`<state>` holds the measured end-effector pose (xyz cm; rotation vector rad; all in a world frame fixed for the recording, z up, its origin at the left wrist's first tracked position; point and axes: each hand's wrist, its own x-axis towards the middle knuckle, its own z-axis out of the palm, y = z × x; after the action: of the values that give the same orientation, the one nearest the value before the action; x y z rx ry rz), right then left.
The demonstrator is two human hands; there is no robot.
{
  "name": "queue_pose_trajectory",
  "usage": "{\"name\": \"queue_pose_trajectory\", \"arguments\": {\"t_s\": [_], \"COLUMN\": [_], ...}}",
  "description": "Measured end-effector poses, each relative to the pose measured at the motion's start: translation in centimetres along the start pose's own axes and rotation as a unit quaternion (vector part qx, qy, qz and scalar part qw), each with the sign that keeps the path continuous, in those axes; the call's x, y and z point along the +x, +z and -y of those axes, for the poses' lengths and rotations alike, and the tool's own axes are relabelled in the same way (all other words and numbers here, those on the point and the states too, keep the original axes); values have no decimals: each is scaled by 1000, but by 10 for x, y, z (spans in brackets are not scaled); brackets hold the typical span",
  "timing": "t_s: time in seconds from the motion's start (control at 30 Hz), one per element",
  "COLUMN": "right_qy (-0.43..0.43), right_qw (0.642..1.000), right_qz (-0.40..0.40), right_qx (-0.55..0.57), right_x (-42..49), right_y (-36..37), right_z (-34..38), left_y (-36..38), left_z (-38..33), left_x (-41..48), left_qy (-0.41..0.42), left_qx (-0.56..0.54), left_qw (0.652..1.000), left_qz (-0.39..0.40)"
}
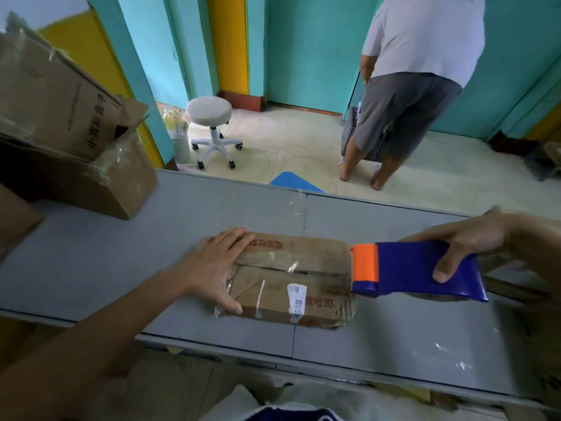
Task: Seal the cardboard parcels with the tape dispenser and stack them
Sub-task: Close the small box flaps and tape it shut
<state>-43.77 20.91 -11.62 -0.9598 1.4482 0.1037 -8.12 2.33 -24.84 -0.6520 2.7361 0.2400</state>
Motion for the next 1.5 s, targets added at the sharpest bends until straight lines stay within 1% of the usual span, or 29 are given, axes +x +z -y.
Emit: {"name": "queue_pose_trajectory", "arguments": {"t_s": [0.13,0.23,0.37,0.47,0.57,0.77,0.9,1.17,1.33,1.4,1.5], "right_qy": [-14,-29,-53,-67,-81,-92,-114,-96,-59,-47,-40], "right_qw": [999,996,995,994,994,994,993,994,998,999,999], "right_qz": [-12,-10,-1,7,9,12,12,35,4,2,3], "right_qx": [-48,-83,-84,-91,-67,-55,-42,-42,-27,0,-2], "right_x": [3,11,12,7,-1,-8,7,50,35,27,29], "right_y": [5,11,10,4,-3,-9,-7,-9,-21,-23,-20], "right_z": [-5,4,10,7,0,-1,-4,-1,-23,-37,-48], "left_y": [-18,-32,-36,-32,-31,-30,-31,-16,-10,-9,-7], "left_z": [-16,-38,-75,-84,-83,-80,-60,-35,-30,-27,-28], "left_x": [5,17,34,43,42,34,24,15,15,15,17], "left_qy": [-26,-25,24,33,26,28,21,5,3,6,13], "left_qx": [73,130,96,71,42,26,43,-10,-21,-10,3], "left_qw": [995,986,991,991,995,998,999,999,999,999,999], "left_qz": [63,98,93,104,83,41,9,35,39,39,34]}}
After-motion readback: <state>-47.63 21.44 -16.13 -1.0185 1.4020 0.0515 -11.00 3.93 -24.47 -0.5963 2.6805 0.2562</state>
